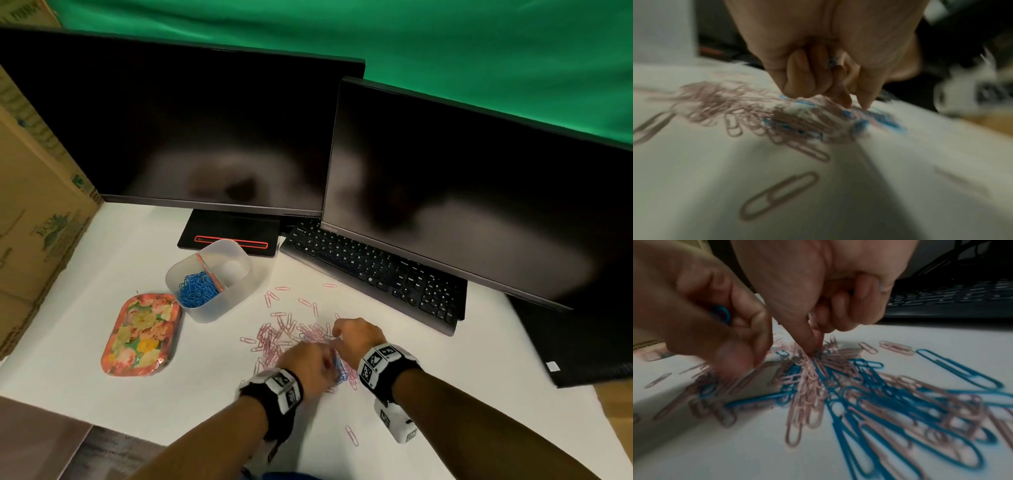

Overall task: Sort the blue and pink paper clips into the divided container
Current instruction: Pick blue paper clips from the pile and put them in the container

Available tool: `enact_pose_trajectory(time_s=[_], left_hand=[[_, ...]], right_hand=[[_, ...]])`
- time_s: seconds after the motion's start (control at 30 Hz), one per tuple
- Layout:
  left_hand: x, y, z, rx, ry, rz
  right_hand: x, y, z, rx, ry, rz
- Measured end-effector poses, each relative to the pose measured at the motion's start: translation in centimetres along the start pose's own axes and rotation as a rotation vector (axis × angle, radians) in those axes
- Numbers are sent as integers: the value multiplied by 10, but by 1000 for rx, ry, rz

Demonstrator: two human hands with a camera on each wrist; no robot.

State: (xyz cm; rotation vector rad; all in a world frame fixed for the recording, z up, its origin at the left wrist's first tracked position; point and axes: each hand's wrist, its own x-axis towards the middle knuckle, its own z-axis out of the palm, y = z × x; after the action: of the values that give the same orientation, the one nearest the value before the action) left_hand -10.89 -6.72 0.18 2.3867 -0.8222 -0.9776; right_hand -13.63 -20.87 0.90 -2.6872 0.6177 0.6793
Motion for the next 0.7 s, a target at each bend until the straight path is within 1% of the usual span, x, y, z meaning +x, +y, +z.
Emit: enact_pose_trajectory(time_s=[0.07, 0.1, 0.17, 0.33, 0.4, 0.47, 0.6, 0.7], left_hand=[[-2, 5, 11, 214, -37, 72], [-1, 6, 14, 265, -44, 86], [-1, 8, 17, 289, -46, 85], [5, 2, 13, 228, 2, 83], [7, -2, 10, 146, 26, 68], [10, -8, 5, 7, 57, 29], [16, -19, -7, -314, 130, -67], [19, -25, -13, -479, 156, -96]], right_hand=[[4, -5, -1, -51, -29, 21], [5, -7, -1, -61, -41, 36], [6, -5, -1, -66, -64, 54], [4, 6, -3, -47, -84, 14], [2, 11, -4, -4, -83, 4], [2, 15, -4, 88, -67, 1], [5, 28, -6, 437, 6, -18], [5, 35, -8, 569, 38, -30]])
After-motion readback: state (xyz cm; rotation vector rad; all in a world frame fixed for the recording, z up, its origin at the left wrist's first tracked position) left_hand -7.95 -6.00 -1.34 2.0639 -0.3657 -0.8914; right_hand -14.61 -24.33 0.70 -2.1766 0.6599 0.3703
